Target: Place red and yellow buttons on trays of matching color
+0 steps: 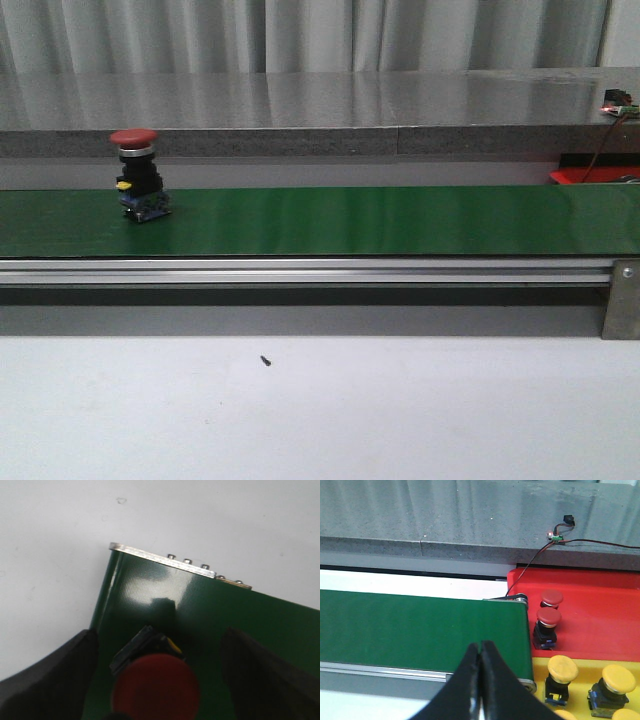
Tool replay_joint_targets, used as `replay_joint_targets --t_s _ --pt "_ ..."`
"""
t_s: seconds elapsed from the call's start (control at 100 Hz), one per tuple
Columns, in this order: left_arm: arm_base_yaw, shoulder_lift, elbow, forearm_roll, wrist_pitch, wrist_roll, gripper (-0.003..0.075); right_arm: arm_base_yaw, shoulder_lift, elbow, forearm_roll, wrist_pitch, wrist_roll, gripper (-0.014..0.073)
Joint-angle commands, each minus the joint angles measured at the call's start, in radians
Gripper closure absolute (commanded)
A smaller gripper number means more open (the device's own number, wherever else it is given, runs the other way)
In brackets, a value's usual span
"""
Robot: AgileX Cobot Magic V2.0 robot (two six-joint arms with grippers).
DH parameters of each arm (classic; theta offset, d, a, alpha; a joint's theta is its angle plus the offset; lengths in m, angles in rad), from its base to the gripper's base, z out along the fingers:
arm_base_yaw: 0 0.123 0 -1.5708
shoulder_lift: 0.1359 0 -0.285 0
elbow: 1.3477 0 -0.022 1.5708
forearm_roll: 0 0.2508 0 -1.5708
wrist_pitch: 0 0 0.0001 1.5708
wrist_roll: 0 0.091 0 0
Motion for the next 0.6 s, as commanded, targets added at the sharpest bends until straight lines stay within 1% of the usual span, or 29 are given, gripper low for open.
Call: replay_joint_targets --t_s 0.0,0.19,0.26,0.33,0.4,0.44,0.45,0.47,0.52,0.54,0.57,0.59 --pt "-0.009 -0.057 -0.031 -0.061 -0.019 0.021 0.0179 0.002 0.003 -0.025 0.006 -0.078 -0.009 0.0660" --pt "-0.009 -0.111 -0.031 -0.126 -0.014 0.062 0.0185 0.002 0.003 -0.025 0.006 -0.078 -0.009 0.0660" --pt "-0.009 -0.150 -0.031 -0.127 -0.014 0.071 0.0190 0.002 0.003 -0.025 0.006 -0.078 -0.009 0.0660" --pt "-0.010 -0.195 -0.031 -0.127 -0.009 0.082 0.0232 0.002 0.003 -0.025 0.006 -0.077 -0.009 0.0660" --pt "-0.010 -0.243 -0.031 -0.127 -0.001 0.082 0.0332 0.002 0.003 -0.025 0.006 -0.075 -0.009 0.0660" --pt "-0.010 -0.271 -0.031 -0.127 0.004 0.082 0.0416 0.002 0.003 -0.025 0.006 -0.074 -0.009 0.0660" --pt "-0.010 -0.276 -0.031 -0.127 0.007 0.082 0.0447 0.002 0.003 -0.025 0.006 -0.074 -0.009 0.0660" --pt "-0.012 -0.290 -0.031 -0.127 0.011 0.084 0.0479 0.002 0.003 -0.025 0.006 -0.074 -0.009 0.0660" --pt "-0.022 -0.321 -0.027 -0.127 0.023 0.099 0.0608 0.002 0.003 -0.025 0.006 -0.074 -0.009 0.0660" --pt "-0.024 -0.334 -0.027 -0.127 0.029 0.109 0.0639 0.002 0.003 -0.025 0.006 -0.074 -0.009 0.0660" --pt "-0.034 -0.351 -0.026 -0.127 0.037 0.112 0.0716 0.002 0.003 -0.025 0.006 -0.075 -0.009 0.0660" --pt "-0.040 -0.362 -0.026 -0.127 0.039 0.114 0.0738 0.002 0.003 -0.025 0.006 -0.075 -0.009 0.0660"
